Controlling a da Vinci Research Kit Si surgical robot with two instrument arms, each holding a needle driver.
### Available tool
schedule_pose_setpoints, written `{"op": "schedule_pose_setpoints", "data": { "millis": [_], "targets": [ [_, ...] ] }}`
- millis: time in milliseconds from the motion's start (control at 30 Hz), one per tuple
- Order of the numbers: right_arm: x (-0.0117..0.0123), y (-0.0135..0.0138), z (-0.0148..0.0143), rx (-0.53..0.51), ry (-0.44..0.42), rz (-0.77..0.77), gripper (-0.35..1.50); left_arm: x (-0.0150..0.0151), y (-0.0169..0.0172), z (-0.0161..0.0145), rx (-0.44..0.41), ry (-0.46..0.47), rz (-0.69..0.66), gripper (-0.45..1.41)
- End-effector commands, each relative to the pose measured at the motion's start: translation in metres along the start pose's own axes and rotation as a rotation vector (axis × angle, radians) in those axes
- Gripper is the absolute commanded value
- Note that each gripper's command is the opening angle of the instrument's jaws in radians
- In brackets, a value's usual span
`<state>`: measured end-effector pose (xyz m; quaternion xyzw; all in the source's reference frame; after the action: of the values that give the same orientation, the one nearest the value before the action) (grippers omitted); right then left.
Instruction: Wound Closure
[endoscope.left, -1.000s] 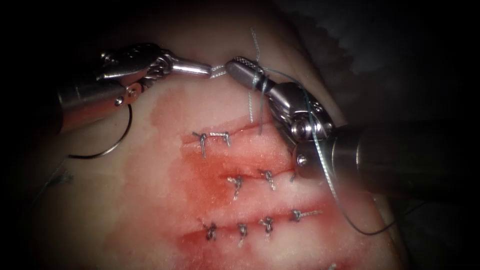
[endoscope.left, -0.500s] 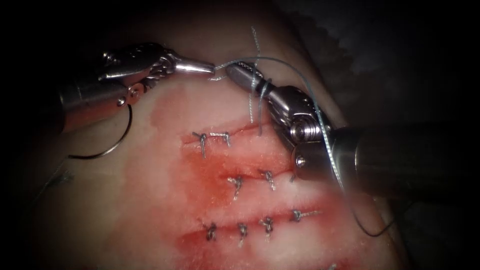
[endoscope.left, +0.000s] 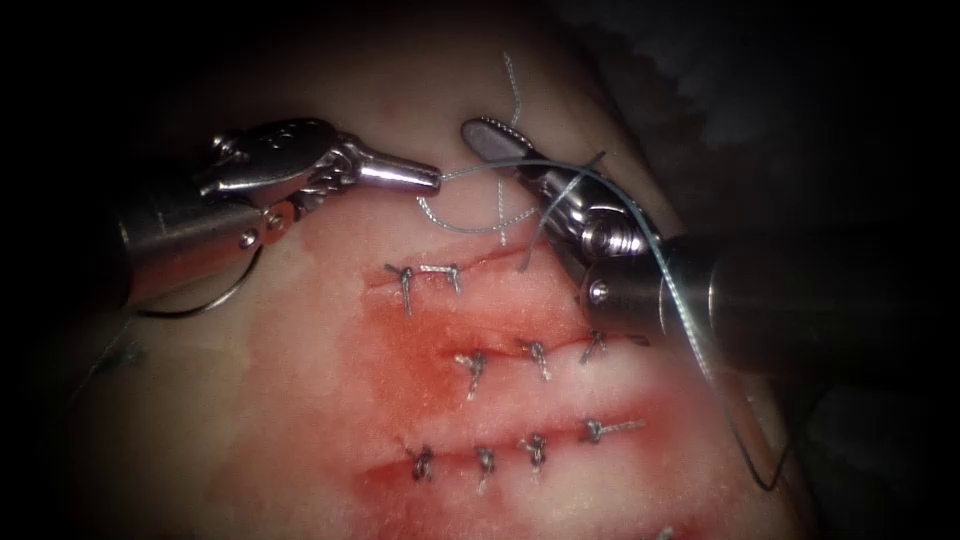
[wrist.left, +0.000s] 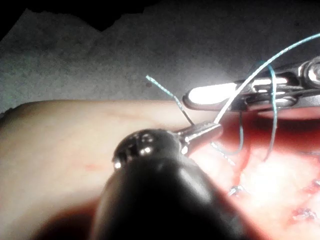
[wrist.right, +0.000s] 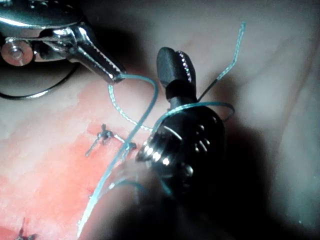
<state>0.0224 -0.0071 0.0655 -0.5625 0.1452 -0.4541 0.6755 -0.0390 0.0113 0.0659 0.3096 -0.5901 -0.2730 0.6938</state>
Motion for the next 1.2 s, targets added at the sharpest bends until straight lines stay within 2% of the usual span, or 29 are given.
{"op": "schedule_pose_setpoints", "data": {
  "millis": [33,167,267,333,400,467,500,533,600,633,767,833,900,933,1067,1133,1167,1200],
  "targets": [
    [0.0002,0.0003,0.0011,-0.005,-0.004,0.002,0.07,-0.001,0.0009,0.0004,-0.005,-0.002,0.006,-0.45],
    [0.0003,0.0004,0.0014,-0.003,-0.006,0.025,0.09,-0.0002,0.001,0.0013,0.004,0.007,0.013,-0.45],
    [0.0003,0.0003,0.0012,-0.004,-0.005,0.025,0.09,-0.0013,0.001,0.001,0.013,0.008,0.006,-0.45],
    [0.0002,0.0,0.0011,-0.002,0.0,0.029,0.14,-0.0029,0.0007,0.0004,0.027,-0.021,-0.007,-0.45],
    [0.0007,-0.0006,0.0011,0.011,0.02,-0.034,0.14,-0.0057,0.0002,0.0005,0.056,-0.081,-0.033,-0.45],
    [0.0013,-0.0009,0.0012,0.0,0.041,-0.063,0.09,-0.0076,-0.0001,0.0009,0.067,-0.111,-0.049,-0.45],
    [0.0013,-0.0009,0.0012,0.0,0.041,-0.063,0.09,-0.0076,-0.0001,0.0009,0.067,-0.111,-0.049,-0.45],
    [0.0021,-0.0011,0.0016,-0.041,0.074,-0.108,0.07,-0.0093,-0.0003,0.0015,0.07,-0.138,-0.063,-0.45],
    [0.0029,-0.0011,0.0018,-0.077,0.102,-0.152,0.07,-0.01,-0.0002,0.002,0.077,-0.162,-0.07,-0.45],
    [0.0041,-0.0008,0.0022,-0.135,0.15,-0.208,0.07,-0.0105,0.0004,0.003,0.075,-0.175,-0.072,-0.45],
    [0.0051,-0.0001,0.0025,-0.206,0.188,-0.259,0.09,-0.0104,0.0019,0.0039,0.063,-0.178,-0.067,-0.45],
    [0.0051,0.0,0.0026,-0.27,0.186,-0.27,0.09,-0.0098,0.0035,0.0039,0.05,-0.18,-0.058,-0.45],
    [0.005,0.0001,0.0026,-0.289,0.184,-0.266,0.09,-0.0095,0.004,0.0038,0.044,-0.181,-0.055,-0.45],
    [0.0047,0.0002,0.0026,-0.34,0.172,-0.256,0.02,-0.0085,0.0051,0.0034,0.028,-0.174,-0.043,-0.45],
    [0.0041,0.0007,0.0026,-0.459,0.102,-0.221,0.04,-0.0048,0.0076,0.0027,-0.02,-0.128,-0.006,-0.45],
    [0.0039,0.0009,0.0026,-0.485,0.092,-0.211,0.04,-0.0028,0.0084,0.0024,-0.033,-0.108,-0.011,-0.45],
    [0.0039,0.001,0.0025,-0.498,0.079,-0.212,-0.06,-0.0018,0.0087,0.0024,-0.041,-0.098,-0.013,-0.45],
    [0.0039,0.001,0.0025,-0.498,0.079,-0.212,-0.06,-0.0018,0.0087,0.0024,-0.041,-0.098,-0.013,-0.45]
  ]
}}
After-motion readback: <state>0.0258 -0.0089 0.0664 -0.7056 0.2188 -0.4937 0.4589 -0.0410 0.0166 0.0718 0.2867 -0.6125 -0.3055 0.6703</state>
